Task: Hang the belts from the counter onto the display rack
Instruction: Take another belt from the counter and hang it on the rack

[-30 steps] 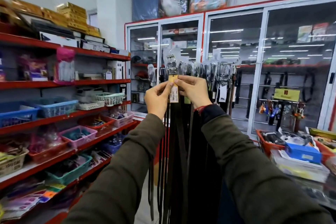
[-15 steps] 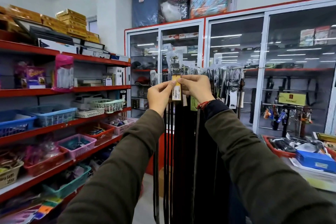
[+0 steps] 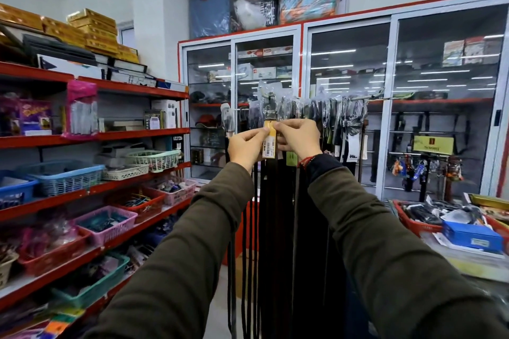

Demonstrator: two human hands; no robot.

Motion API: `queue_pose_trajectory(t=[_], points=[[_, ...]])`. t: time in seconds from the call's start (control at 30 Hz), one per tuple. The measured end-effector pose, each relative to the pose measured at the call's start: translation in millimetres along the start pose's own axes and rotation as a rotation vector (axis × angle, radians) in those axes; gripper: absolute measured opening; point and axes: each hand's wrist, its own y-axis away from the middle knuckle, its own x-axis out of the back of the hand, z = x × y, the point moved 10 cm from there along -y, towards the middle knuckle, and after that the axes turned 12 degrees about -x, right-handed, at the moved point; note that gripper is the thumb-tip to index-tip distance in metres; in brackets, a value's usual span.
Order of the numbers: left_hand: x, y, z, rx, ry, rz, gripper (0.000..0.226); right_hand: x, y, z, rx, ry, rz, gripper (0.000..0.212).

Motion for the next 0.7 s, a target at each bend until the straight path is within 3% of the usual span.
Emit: queue_pose_trajectory(t=[0.13, 0.27, 0.4, 0.7], points=[[-8.0, 13.0, -4.8, -0.121, -0.232, 0.008, 0.038, 8.5, 7.7, 8.5, 0.17, 0.183, 0.057, 0.023], [-24.5, 55.4, 3.1, -0.397, -0.432, 0.079, 0.057, 43.7, 33.7, 27.6, 0.319, 0.273, 0.191, 0.029], [-68.2, 110.3, -15.1, -0.576, -0.645, -0.009, 0.065, 96.5, 60.7, 67.0, 0.418, 0.466, 0.369, 0.037], [-199.4, 237.4, -115.3, -0.523, -0.656, -0.455, 0.053, 254.8, 107.6, 196.3, 0.162, 0.79, 0.556, 0.054]])
